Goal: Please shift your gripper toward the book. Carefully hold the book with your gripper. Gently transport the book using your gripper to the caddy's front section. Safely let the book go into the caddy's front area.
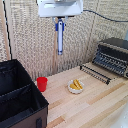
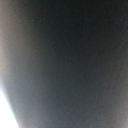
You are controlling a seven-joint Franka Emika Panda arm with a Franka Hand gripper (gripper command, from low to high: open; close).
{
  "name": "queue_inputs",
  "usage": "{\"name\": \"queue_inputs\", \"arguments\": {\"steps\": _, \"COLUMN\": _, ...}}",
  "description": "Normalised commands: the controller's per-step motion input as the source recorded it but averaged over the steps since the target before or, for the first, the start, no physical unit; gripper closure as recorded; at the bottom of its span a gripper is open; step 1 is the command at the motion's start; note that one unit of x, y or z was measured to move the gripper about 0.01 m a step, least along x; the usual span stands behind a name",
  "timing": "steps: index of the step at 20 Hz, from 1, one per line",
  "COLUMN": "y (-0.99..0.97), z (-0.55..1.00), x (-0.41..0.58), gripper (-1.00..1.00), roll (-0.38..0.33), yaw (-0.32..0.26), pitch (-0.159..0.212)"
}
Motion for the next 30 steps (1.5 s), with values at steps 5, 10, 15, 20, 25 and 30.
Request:
{"name": "queue_inputs", "arguments": {"steps": 5, "y": 0.7, "z": 0.21, "x": 0.0, "gripper": 1.0, "roll": -0.009, "yaw": -0.167, "pitch": 0.0}}
{"name": "queue_inputs", "arguments": {"steps": 10, "y": 0.71, "z": 0.2, "x": 0.0, "gripper": 1.0, "roll": -0.012, "yaw": -0.162, "pitch": 0.0}}
{"name": "queue_inputs", "arguments": {"steps": 15, "y": 0.74, "z": 0.21, "x": -0.117, "gripper": 1.0, "roll": -0.011, "yaw": -0.114, "pitch": 0.0}}
{"name": "queue_inputs", "arguments": {"steps": 20, "y": 0.81, "z": 0.24, "x": -0.323, "gripper": 1.0, "roll": -0.012, "yaw": -0.043, "pitch": 0.0}}
{"name": "queue_inputs", "arguments": {"steps": 25, "y": 0.82, "z": 0.21, "x": -0.335, "gripper": 1.0, "roll": -0.021, "yaw": -0.039, "pitch": 0.0}}
{"name": "queue_inputs", "arguments": {"steps": 30, "y": 0.79, "z": 0.02, "x": -0.086, "gripper": 1.0, "roll": -0.039, "yaw": -0.109, "pitch": 0.006}}
